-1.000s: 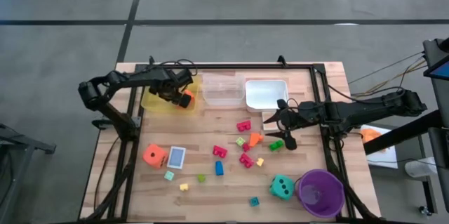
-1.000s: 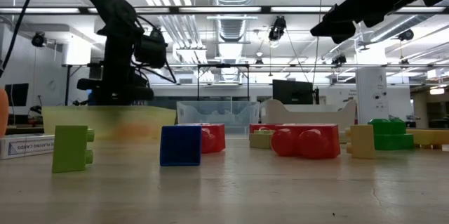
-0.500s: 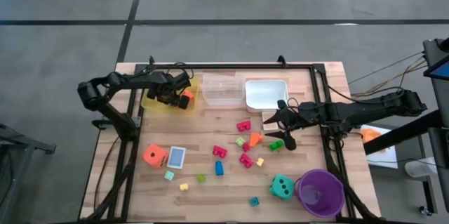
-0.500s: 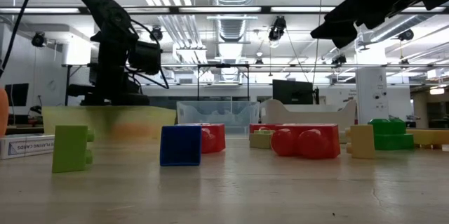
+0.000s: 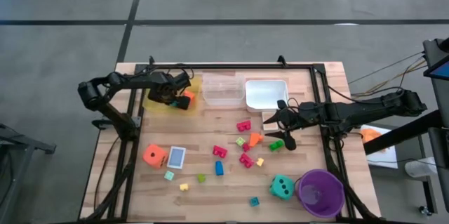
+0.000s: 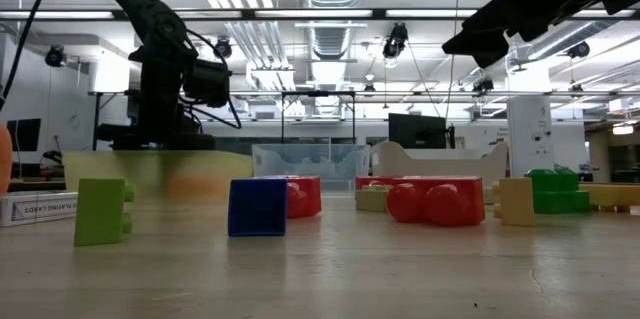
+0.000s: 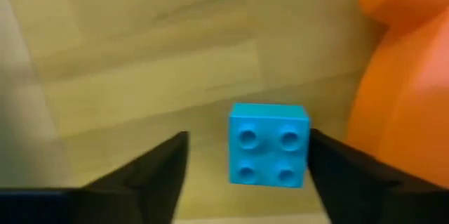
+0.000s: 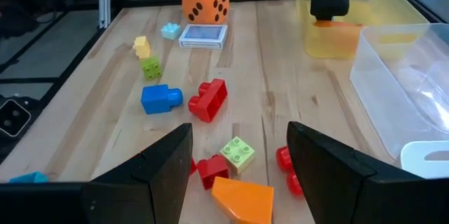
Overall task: Pick & Place Toys
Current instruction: Put the blue game piece into the yellow bin, then put the orange dice into the transparent bin
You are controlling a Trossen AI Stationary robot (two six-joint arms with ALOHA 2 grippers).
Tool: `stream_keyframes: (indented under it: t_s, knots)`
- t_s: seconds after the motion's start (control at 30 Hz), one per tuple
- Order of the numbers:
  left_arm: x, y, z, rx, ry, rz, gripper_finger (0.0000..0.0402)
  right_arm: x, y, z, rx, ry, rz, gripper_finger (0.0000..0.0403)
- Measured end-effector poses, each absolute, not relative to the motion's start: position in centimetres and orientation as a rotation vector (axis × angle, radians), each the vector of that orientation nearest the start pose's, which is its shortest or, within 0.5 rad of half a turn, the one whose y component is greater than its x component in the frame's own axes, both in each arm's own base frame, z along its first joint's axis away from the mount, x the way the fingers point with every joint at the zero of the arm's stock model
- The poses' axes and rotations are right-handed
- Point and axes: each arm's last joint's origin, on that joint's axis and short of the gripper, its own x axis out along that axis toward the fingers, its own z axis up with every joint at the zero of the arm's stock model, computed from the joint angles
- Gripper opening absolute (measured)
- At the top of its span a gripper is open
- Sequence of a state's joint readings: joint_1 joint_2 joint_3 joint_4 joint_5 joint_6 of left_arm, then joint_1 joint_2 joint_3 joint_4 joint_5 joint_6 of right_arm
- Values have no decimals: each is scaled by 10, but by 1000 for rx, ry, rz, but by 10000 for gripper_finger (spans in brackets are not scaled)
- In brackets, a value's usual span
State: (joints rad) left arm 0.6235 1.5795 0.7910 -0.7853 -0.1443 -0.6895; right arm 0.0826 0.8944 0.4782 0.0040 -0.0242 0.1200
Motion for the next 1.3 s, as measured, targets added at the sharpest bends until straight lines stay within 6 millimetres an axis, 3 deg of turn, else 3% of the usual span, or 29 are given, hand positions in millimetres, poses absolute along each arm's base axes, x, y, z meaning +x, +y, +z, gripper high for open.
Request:
stream_keyframes:
  t_s: [0.13, 0.27, 0.57, 0.93, 1.1, 1.3]
  knots:
    - [191, 142, 140, -902, 1316, 1121, 369, 191, 17, 227, 106, 416, 81, 230]
    - [191, 142, 140, -910, 1315, 1107, 395, 191, 17, 227, 106, 416, 81, 230]
    - [190, 139, 145, -945, 1311, 1056, 364, 191, 17, 227, 106, 416, 81, 230]
    - [181, 131, 187, -978, 1220, 1016, 351, 191, 17, 227, 107, 416, 81, 230]
    - [172, 116, 204, -1042, 1306, 933, 351, 191, 17, 227, 107, 416, 80, 230]
    - [172, 84, 216, -933, 1438, 822, 351, 191, 17, 227, 106, 417, 81, 230]
